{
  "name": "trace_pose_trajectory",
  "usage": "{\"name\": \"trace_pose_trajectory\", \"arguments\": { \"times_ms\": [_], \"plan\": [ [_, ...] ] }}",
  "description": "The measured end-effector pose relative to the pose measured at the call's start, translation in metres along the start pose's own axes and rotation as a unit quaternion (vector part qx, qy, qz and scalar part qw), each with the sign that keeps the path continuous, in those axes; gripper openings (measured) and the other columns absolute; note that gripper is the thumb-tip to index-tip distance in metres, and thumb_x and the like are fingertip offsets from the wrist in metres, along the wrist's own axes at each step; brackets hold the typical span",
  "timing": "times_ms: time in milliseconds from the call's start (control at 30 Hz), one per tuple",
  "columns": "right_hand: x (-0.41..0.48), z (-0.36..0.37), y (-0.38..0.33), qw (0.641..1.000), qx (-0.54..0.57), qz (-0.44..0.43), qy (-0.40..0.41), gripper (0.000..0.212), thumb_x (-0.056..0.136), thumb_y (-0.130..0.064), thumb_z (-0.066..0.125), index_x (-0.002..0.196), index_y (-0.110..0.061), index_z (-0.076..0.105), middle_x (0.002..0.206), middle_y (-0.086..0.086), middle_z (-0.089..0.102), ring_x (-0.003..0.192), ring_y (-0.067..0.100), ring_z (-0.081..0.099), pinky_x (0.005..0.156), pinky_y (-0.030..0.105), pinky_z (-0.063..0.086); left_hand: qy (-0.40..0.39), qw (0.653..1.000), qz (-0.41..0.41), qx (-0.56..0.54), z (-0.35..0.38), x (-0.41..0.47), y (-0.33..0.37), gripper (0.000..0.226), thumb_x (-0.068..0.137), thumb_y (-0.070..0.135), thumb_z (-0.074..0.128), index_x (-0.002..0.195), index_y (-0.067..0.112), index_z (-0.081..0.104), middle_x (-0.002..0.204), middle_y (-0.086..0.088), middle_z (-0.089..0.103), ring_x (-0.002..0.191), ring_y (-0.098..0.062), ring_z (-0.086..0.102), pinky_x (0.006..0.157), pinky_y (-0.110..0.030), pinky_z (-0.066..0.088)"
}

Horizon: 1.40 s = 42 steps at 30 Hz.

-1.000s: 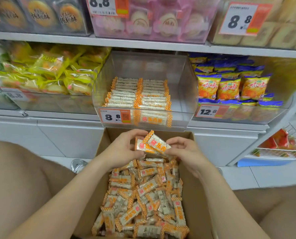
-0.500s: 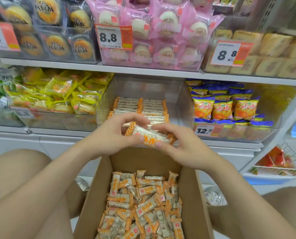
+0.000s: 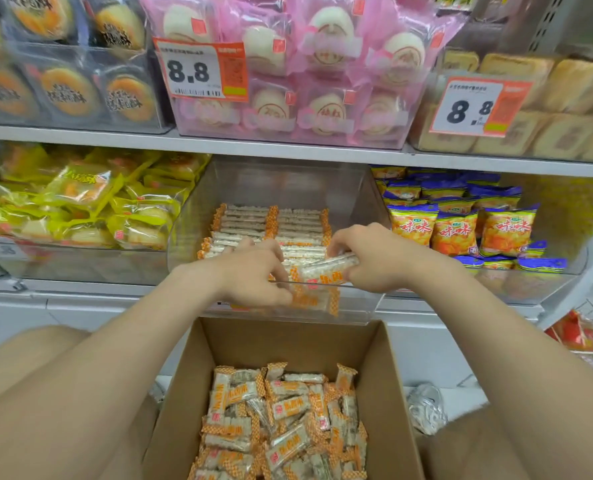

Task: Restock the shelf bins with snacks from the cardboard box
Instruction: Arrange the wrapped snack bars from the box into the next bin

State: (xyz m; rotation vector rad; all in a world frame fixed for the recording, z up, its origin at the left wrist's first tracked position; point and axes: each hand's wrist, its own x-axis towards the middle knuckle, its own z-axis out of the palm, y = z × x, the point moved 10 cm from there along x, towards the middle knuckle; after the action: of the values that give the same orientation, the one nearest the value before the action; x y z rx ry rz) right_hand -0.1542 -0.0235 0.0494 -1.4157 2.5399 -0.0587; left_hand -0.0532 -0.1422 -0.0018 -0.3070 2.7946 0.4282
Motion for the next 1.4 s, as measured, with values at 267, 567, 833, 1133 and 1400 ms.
{"name": "trace_pose_trajectory", "arguments": {
  "times_ms": [267, 567, 833, 1133, 1400],
  "plan": [
    [0.011, -0.004, 0.005, 1.000, -0.002, 0.006, -0.031, 0.037, 0.082, -0.022, 0.072, 0.116, -0.035, 0.068, 0.119, 0.000, 0.061, 0.102, 0.023, 0.066, 0.075, 0.041, 0.064, -0.031, 0.998, -0.009, 0.058, 0.014, 0.007, 0.001, 0.037, 0.084, 0.062, 0.064, 0.116, 0.047, 0.072, 0.161, 0.022, 0.024, 0.140, -0.022, 0.022, 0.112, -0.050, 0.021],
    [0.032, 0.014, 0.005, 0.995, -0.002, -0.002, -0.103, 0.045, 0.070, -0.039, 0.096, 0.111, -0.040, 0.076, 0.106, -0.009, 0.065, 0.101, 0.016, 0.066, 0.090, 0.043, 0.060, -0.028, 0.999, -0.014, 0.040, 0.014, 0.013, -0.008, 0.049, 0.079, 0.069, 0.070, 0.117, 0.039, 0.066, 0.163, 0.027, 0.027, 0.148, -0.021, 0.020, 0.111, -0.053, 0.025],
    [0.040, 0.024, 0.001, 0.995, -0.021, -0.002, -0.100, 0.049, 0.060, -0.043, 0.101, 0.101, -0.029, 0.077, 0.096, -0.013, 0.064, 0.092, 0.011, 0.065, 0.084, 0.034, 0.059, 0.065, 0.996, 0.062, -0.009, -0.009, 0.012, 0.005, 0.042, 0.084, 0.051, 0.078, 0.124, 0.048, 0.068, 0.138, 0.019, 0.062, 0.124, -0.011, 0.058, 0.105, -0.046, 0.048],
    [0.025, 0.016, -0.002, 0.989, 0.048, 0.027, -0.140, 0.016, 0.096, -0.042, 0.073, 0.107, -0.030, 0.078, 0.100, -0.011, 0.072, 0.061, 0.009, 0.075, 0.072, 0.028, 0.058, 0.071, 0.996, 0.037, -0.029, -0.007, 0.004, 0.004, 0.031, 0.091, 0.038, 0.078, 0.122, 0.034, 0.076, 0.122, 0.021, 0.069, 0.075, 0.006, 0.070, 0.086, -0.035, 0.059],
    [0.028, 0.040, 0.013, 0.966, 0.138, 0.159, -0.148, 0.037, 0.078, -0.009, 0.092, 0.107, 0.003, 0.072, 0.091, 0.018, 0.078, 0.070, 0.032, 0.079, 0.078, 0.046, 0.066, 0.019, 0.996, -0.046, 0.069, 0.001, -0.003, -0.020, 0.085, 0.090, 0.060, 0.071, 0.160, 0.044, 0.025, 0.172, 0.008, 0.018, 0.158, -0.032, 0.017, 0.124, -0.068, 0.011]
  ]
}}
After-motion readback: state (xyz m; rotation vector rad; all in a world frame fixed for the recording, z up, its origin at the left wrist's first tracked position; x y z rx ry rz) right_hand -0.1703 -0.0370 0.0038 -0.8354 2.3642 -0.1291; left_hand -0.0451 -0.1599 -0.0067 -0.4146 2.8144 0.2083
